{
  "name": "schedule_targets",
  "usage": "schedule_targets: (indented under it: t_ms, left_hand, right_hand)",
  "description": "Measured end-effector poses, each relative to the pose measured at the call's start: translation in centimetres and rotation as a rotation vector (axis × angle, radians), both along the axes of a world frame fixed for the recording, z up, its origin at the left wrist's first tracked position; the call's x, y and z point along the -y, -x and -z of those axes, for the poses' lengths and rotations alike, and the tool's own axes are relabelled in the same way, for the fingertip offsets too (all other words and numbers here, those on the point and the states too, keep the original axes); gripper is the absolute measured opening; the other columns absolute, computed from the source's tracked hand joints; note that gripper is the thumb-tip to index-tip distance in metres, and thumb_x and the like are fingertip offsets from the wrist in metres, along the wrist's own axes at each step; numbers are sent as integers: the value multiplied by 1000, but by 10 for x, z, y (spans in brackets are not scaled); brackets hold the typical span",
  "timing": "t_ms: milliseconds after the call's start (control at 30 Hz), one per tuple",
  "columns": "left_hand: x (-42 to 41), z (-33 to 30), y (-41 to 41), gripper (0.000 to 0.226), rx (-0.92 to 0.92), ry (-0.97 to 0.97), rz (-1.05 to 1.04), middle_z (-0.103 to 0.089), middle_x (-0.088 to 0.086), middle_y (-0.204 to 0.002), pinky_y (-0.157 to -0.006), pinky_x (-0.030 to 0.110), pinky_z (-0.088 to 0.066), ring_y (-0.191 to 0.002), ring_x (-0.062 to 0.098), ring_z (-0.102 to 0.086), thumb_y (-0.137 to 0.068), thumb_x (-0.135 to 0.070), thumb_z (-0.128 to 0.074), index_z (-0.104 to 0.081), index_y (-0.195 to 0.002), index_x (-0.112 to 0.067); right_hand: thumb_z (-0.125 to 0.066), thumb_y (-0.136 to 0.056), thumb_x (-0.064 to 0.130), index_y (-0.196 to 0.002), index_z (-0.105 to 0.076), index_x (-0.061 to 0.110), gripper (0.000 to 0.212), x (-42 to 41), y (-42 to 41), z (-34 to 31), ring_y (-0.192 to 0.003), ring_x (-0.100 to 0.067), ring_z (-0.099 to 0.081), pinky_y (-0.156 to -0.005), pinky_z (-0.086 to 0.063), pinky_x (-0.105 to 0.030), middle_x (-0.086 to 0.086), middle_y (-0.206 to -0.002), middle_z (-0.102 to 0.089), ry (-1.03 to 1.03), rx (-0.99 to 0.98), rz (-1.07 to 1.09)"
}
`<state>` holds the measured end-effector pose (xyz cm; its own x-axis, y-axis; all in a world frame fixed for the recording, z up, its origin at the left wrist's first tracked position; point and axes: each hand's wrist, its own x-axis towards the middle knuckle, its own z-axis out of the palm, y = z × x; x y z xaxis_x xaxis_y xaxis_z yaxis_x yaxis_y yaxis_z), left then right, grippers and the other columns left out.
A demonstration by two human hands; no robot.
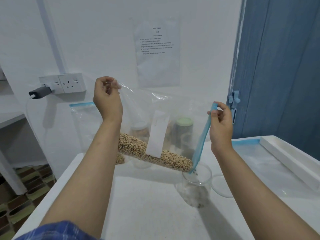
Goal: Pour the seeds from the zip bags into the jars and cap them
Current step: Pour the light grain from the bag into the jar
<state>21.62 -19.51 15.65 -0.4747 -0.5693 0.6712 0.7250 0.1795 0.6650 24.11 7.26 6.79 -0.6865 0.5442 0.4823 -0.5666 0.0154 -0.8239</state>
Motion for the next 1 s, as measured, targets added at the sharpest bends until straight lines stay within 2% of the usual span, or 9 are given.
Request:
schedule_targets:
  t_ms: [100,233,500,767,1000]
  left_hand:
    - [1,0,0,21,-7,9,2,-64,-8,-74,-75,24,-51,-72,9,-59,-94,-6,-55,-54,-86,-26]
    - [1,-1,-1,20,-13,26,-5,-65,-6,-75,-77,26,-52,-71,7,-60,-94,-6,-56,-55,-88,-25]
    - [0,0,-3,20,-22,39,-19,-64,-7,-74,-80,36,-54,-72,9,-60,-96,-12,-58,-58,-88,-31]
    - [-2,1,-4,21,-29,47,-35,-64,-6,-74,-81,41,-55,-70,9,-59,-95,-15,-60,-59,-88,-34]
    - [-3,0,-3,20,-28,56,-30,-64,-11,-73,-81,41,-55,-72,11,-61,-95,-17,-60,-59,-87,-36]
  right_hand:
    - [-47,-103,16,-123,-59,30,27,-2,-2,3,-93,-8,-59,-82,-44,-16,14,-87,-62,-85,-28,66]
    - [-46,-104,16,-128,-57,33,32,-3,-5,6,-95,-3,-62,-81,-44,-10,19,-83,-59,-158,-55,103]
    - [-47,-104,15,-121,-58,33,27,-7,-8,9,-94,-16,-61,-74,-39,-5,13,-84,-60,-188,-74,138]
    - [-47,-103,16,-122,-58,33,27,-8,-9,11,-86,-3,-58,-71,-38,-3,12,-86,-62,-198,-52,160]
    - [-48,-103,16,-120,-58,36,27,-10,-10,11,-92,-7,-61,-74,-39,-3,12,-85,-61,-196,-55,171]
